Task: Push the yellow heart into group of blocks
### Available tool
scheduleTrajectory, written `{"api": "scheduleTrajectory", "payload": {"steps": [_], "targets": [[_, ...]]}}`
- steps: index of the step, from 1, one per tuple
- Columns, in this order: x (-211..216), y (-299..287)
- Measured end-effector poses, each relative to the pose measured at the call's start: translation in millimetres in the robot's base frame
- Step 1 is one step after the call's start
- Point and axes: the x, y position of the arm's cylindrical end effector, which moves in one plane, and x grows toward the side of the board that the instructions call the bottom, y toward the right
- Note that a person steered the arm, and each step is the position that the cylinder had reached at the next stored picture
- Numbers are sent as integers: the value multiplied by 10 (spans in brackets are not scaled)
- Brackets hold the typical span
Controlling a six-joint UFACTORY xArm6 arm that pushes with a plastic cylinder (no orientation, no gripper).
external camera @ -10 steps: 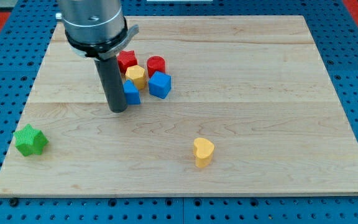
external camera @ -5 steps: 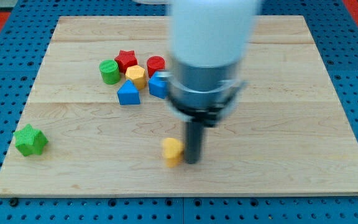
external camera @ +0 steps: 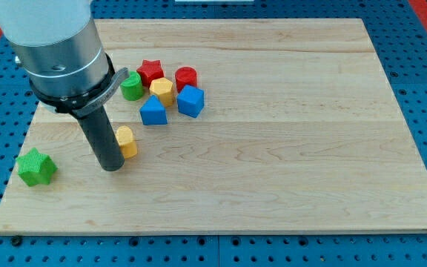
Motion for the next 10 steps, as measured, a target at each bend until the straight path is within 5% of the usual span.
{"api": "scheduleTrajectory", "payload": {"steps": [2,3,5,7,10], "targets": [[-173,337],[-474,-41],[-252,-528],[-731,-316],[-1052,-951]]}}
